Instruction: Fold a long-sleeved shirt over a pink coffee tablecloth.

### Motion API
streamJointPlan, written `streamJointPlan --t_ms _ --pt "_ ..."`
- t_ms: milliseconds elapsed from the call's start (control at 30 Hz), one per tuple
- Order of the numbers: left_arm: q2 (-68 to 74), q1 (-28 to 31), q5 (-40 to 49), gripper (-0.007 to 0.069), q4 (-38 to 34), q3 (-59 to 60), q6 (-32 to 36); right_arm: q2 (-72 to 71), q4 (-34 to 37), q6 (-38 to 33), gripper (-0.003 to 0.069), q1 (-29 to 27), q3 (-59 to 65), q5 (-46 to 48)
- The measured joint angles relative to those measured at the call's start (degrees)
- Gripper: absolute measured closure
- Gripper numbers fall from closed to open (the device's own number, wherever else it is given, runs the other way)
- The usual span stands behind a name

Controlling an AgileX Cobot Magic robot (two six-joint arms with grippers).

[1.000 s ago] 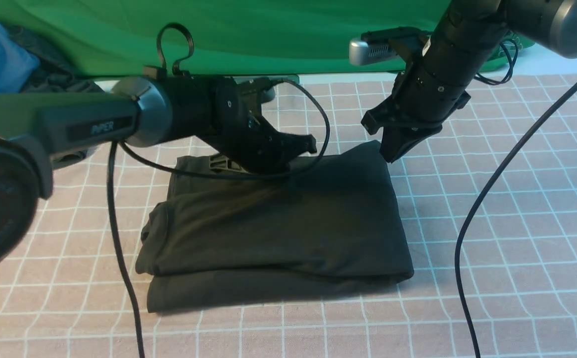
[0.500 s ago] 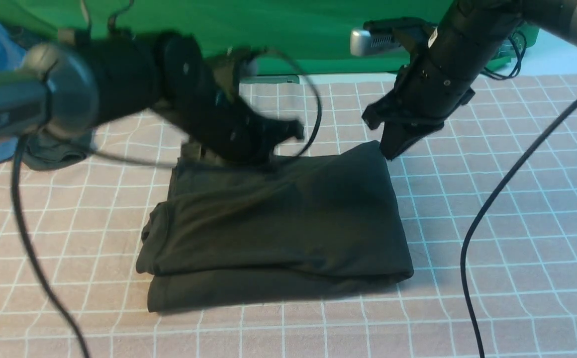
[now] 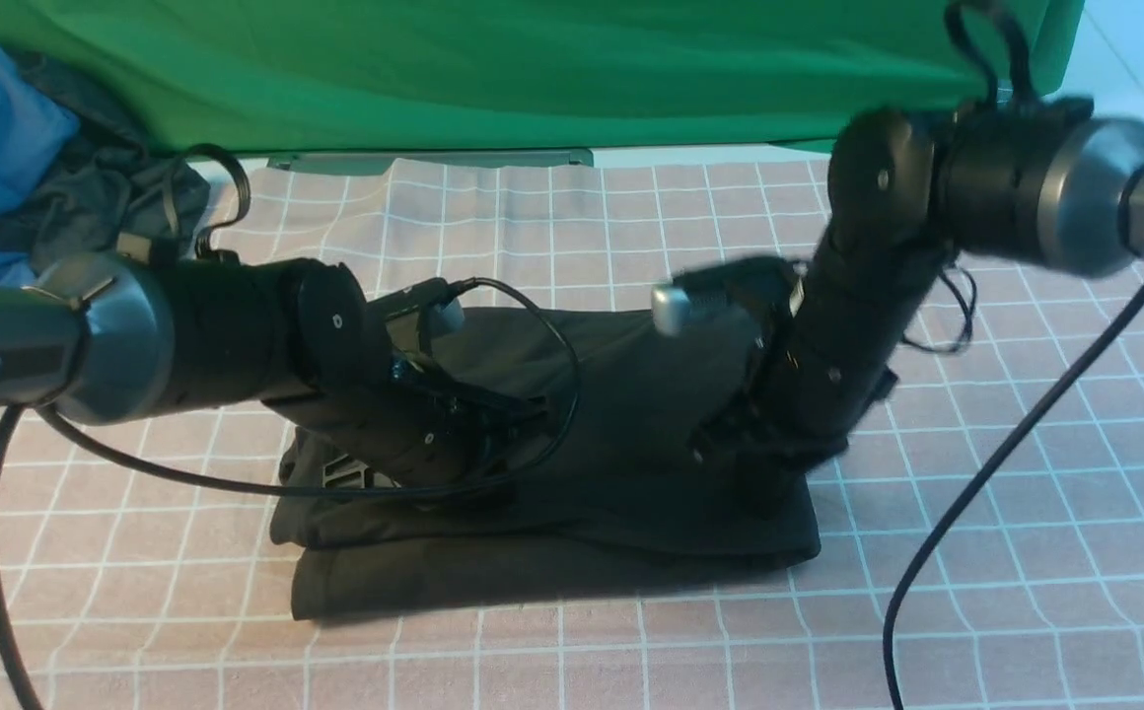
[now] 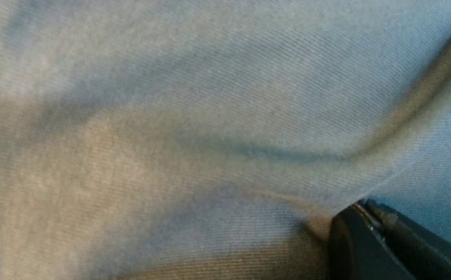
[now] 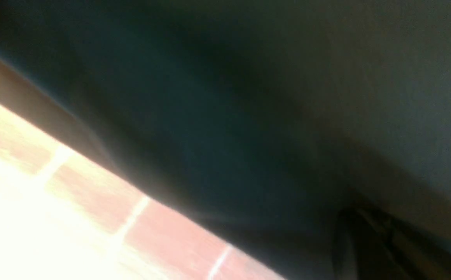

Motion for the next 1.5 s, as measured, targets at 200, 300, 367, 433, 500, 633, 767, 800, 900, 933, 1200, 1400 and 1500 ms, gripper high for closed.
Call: streamJointPlan --t_ms 200,300,367,433,500,633,767,800,900,933,1200,1400,1500 --pt "-3.9 0.0 0.9 0.0611 0.0 0.1 0.0 -0.2 -0.4 0.1 0.0624 -1.0 1.7 2.0" --pt "-8.1 0.0 1.8 0.0611 0.2 0.2 0.0 -2.3 -0.2 0.1 0.0624 -0.9 1.8 1.7" --pt "-9.1 0.0 1.8 0.0611 0.4 0.2 0.0 -4.2 0.4 0.1 0.0624 -0.6 1.8 0.4" --pt "-9.2 0.0 1.6 0.0611 0.4 0.3 -0.1 -5.3 0.6 -0.1 0.0624 0.1 1.7 -1.1" --pt "-8.8 0.0 1.4 0.0611 0.6 1.1 -0.2 -5.3 0.8 -1.0 0.0624 0.6 1.7 -1.8" --pt "-6.1 0.3 0.0 0.0611 3.6 3.5 -3.9 -2.0 -1.6 -0.5 0.0624 0.4 1.7 -1.5" --pt "-5.0 1.1 -1.4 0.0611 6.8 5.5 -9.4 -0.4 -2.8 0.6 0.0624 -1.5 2.3 0.7" --pt "-5.3 1.4 -1.5 0.0611 7.1 5.5 -9.8 -0.8 -3.0 0.6 0.0624 -2.1 2.3 1.6" --pt "-7.8 1.5 -0.6 0.0611 8.1 5.5 -10.1 -3.6 -3.8 0.3 0.0624 -3.7 2.7 3.4" --pt "-8.1 1.5 -0.5 0.0611 8.2 5.5 -10.1 -4.3 -3.9 0.2 0.0624 -3.9 2.7 3.5" --pt "-33.0 1.5 9.4 0.0611 15.9 5.5 -13.5 -30.1 -5.7 0.1 0.0624 -7.1 2.9 0.9" --pt "-53.5 1.5 11.3 0.0611 22.1 5.5 -17.0 -50.8 -6.9 0.1 0.0624 -7.2 7.2 -14.1" --pt "-61.5 1.5 11.8 0.0611 24.2 5.8 -18.6 -59.1 -7.0 0.0 0.0624 -7.2 12.1 -22.5"
